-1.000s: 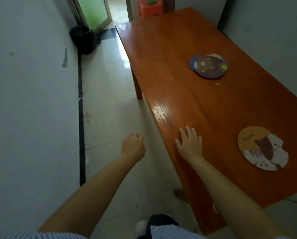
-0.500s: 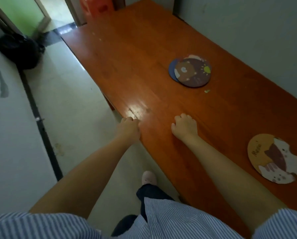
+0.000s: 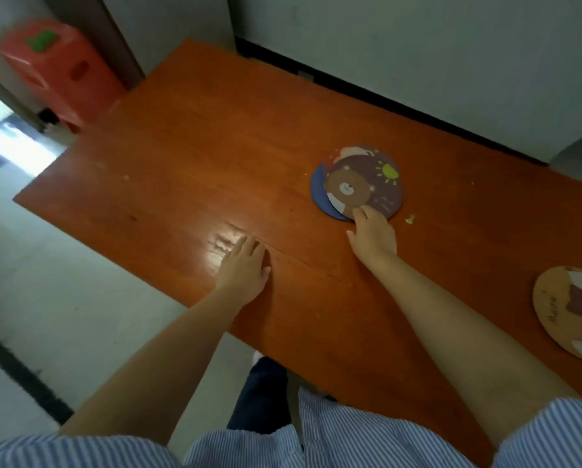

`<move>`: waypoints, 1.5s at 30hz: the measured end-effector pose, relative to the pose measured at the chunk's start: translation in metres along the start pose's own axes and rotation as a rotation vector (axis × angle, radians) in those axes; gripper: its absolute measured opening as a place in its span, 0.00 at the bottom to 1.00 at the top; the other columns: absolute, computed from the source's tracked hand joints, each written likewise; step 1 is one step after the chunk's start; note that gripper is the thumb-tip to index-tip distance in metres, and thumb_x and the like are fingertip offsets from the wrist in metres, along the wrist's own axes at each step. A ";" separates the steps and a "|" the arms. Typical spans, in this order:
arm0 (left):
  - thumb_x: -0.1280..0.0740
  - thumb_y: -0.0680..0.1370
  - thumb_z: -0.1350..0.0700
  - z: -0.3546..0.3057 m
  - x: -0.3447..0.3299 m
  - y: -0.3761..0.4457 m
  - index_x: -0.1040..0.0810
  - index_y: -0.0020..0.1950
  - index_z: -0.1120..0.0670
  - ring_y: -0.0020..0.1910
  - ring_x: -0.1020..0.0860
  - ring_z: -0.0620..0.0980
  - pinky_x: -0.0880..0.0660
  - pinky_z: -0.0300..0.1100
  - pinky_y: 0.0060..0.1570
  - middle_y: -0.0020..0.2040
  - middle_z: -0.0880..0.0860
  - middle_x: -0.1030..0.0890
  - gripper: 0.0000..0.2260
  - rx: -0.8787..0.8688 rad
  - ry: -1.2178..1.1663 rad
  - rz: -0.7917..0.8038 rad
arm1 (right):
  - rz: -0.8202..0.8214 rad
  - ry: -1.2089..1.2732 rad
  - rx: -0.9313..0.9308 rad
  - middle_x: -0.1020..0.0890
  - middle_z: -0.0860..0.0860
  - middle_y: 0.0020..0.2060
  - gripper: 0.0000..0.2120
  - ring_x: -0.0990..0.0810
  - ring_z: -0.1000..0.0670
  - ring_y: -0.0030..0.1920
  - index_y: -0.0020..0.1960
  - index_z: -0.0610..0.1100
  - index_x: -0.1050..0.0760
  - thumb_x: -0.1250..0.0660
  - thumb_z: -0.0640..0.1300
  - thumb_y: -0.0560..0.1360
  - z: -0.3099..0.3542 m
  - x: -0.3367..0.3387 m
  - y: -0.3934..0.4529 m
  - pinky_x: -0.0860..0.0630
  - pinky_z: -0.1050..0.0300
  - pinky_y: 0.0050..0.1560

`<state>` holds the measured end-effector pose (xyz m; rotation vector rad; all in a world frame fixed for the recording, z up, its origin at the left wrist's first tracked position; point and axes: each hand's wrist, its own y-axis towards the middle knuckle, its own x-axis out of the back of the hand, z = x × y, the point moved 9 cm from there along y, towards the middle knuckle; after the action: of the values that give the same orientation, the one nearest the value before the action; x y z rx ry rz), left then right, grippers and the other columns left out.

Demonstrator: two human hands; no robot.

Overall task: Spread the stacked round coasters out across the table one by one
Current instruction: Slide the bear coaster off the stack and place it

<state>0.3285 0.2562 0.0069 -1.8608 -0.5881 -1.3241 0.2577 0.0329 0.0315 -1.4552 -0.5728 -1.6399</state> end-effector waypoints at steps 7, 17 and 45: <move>0.54 0.78 0.39 0.020 -0.028 0.030 0.58 0.76 0.54 0.76 0.59 0.50 0.57 0.50 0.75 0.78 0.52 0.56 0.32 -0.194 0.110 0.091 | 0.016 -0.077 -0.114 0.27 0.38 0.65 0.16 0.29 0.39 0.63 0.59 0.33 0.26 0.43 0.26 0.74 0.001 -0.003 0.029 0.27 0.46 0.59; 0.54 0.77 0.39 0.022 -0.031 0.032 0.54 0.76 0.55 0.77 0.54 0.51 0.55 0.49 0.74 0.78 0.53 0.50 0.32 -0.258 0.110 -0.034 | -0.204 -0.039 -0.093 0.19 0.37 0.51 0.14 0.21 0.38 0.51 0.56 0.34 0.25 0.42 0.29 0.73 -0.007 0.035 0.005 0.24 0.48 0.46; 0.34 0.75 0.65 -0.176 -0.082 -0.099 0.29 0.66 0.55 0.32 0.24 0.46 0.20 0.46 0.46 0.42 0.51 0.24 0.20 0.187 -0.864 0.200 | -0.156 0.816 -0.584 0.16 0.42 0.43 0.11 0.17 0.47 0.41 0.56 0.35 0.22 0.36 0.37 0.77 -0.171 -0.045 -0.287 0.19 0.54 0.49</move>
<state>0.1246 0.1811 -0.0084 -2.2137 -0.8827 -0.2691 -0.0770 0.0642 0.0065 -0.9638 0.2867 -2.4406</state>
